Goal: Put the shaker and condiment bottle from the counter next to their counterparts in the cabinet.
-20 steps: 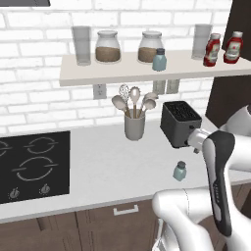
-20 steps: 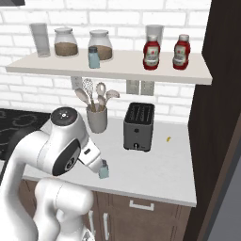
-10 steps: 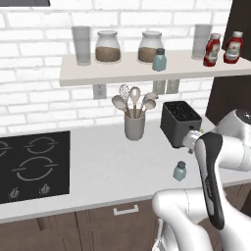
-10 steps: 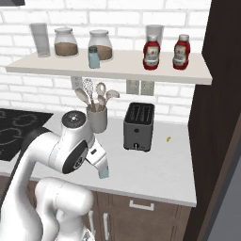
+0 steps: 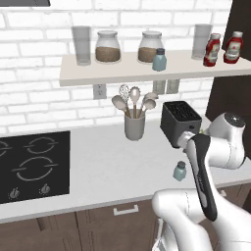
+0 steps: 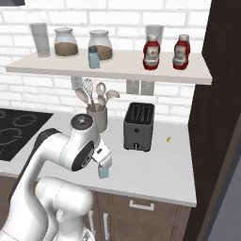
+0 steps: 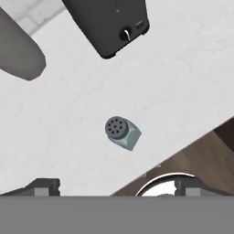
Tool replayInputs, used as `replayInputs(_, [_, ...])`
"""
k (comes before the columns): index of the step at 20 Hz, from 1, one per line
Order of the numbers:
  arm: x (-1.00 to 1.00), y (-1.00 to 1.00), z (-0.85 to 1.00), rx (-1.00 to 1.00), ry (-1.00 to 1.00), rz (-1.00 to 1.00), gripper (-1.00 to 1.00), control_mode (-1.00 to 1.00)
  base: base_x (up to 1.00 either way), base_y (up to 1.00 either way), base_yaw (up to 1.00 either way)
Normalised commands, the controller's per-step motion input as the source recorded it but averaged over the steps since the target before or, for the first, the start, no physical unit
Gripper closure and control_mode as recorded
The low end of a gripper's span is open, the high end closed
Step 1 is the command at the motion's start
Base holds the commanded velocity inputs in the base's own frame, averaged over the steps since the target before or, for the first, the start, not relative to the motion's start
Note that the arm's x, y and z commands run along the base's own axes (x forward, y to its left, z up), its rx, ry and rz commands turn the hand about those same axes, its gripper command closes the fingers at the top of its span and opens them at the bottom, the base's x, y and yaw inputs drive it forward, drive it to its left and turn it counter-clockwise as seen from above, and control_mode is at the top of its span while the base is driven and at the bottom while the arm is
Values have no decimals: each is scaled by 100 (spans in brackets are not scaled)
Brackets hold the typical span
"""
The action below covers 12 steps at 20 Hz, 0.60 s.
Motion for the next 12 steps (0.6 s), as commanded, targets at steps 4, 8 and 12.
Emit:
replayInputs(4, [29,-15,-28,0,0,0,-100,-100,0,0,0])
replayInputs(8, [19,-6,-27,0,0,0,-100,-100,0,0,0])
replayInputs(12, [17,0,-23,0,0,0,-100,-100,0,0,0])
